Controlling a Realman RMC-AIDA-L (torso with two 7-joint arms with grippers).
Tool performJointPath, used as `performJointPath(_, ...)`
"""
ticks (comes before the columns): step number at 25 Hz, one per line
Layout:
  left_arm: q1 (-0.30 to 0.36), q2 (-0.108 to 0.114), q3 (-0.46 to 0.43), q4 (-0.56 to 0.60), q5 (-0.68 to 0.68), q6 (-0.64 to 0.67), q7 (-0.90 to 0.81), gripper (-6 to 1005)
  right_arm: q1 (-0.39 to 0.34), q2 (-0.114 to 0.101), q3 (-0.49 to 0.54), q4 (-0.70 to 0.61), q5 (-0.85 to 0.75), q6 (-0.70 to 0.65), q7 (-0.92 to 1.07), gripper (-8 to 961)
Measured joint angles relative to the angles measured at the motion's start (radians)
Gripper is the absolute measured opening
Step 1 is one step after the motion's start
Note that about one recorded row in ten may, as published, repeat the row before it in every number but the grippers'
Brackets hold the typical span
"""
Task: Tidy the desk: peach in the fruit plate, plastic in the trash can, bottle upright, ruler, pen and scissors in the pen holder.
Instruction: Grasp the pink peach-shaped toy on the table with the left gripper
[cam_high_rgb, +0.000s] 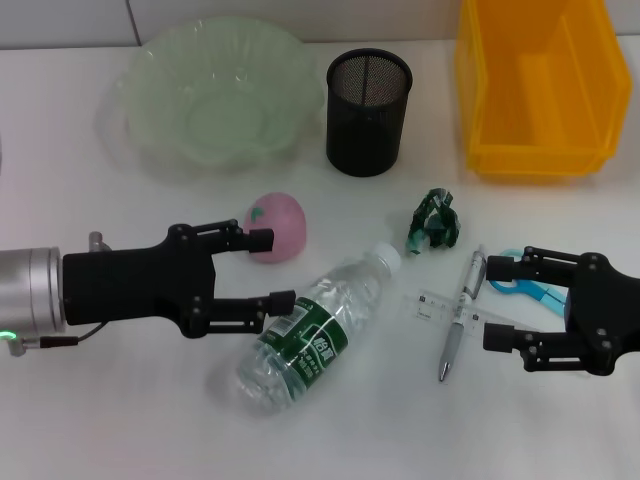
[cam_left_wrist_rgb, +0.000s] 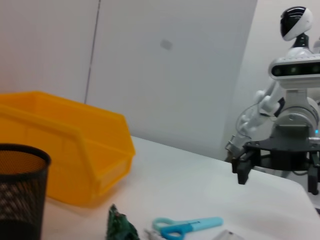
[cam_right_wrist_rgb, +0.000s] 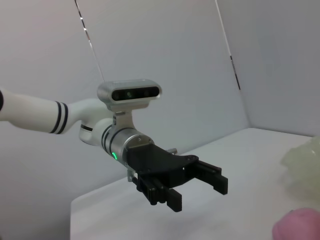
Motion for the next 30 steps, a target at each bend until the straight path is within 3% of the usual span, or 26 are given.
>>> performJointPath(7,-0.008,-0.004,-0.031,-0.011,-0.010,-0.024,0.043,813,-0.001,0.000,0.000,0.004,0.000,0.011,0.000,826)
performJointPath(12,-0.012,-0.008,-0.029,-0.027,-0.090,-0.132,0.052,811,-0.001,0.000,0.000,0.004,-0.001,0.017,0.000,825)
performJointPath(14,-0.039,-0.009,-0.023,-0.085,-0.128,-0.236,0.094,810,-0.001,0.000,0.000,0.004,-0.001,0.018,0.000,825)
performJointPath(17,-0.050,-0.010,-0.019,-0.106,-0.127,-0.268,0.117,807,-0.002,0.000,0.000,0.004,-0.001,0.019,0.000,825)
performJointPath(19,-0.059,-0.010,-0.009,-0.124,-0.127,-0.302,0.137,805,-0.005,0.000,0.000,0.004,-0.001,0.020,0.000,825)
performJointPath(20,-0.071,-0.012,0.059,-0.144,-0.128,-0.385,0.152,804,-0.006,0.000,0.000,0.004,-0.001,0.020,0.000,825)
performJointPath(23,-0.076,-0.013,0.086,-0.150,-0.130,-0.418,0.152,801,-0.006,0.000,0.000,0.004,-0.001,0.020,0.000,825)
performJointPath(24,-0.096,-0.014,0.129,-0.174,-0.133,-0.487,0.152,800,-0.005,0.000,0.000,0.004,-0.001,0.020,0.000,825)
performJointPath(30,-0.115,-0.014,0.148,-0.194,-0.135,-0.538,0.154,795,-0.001,0.000,0.000,0.006,-0.001,0.022,0.004,824)
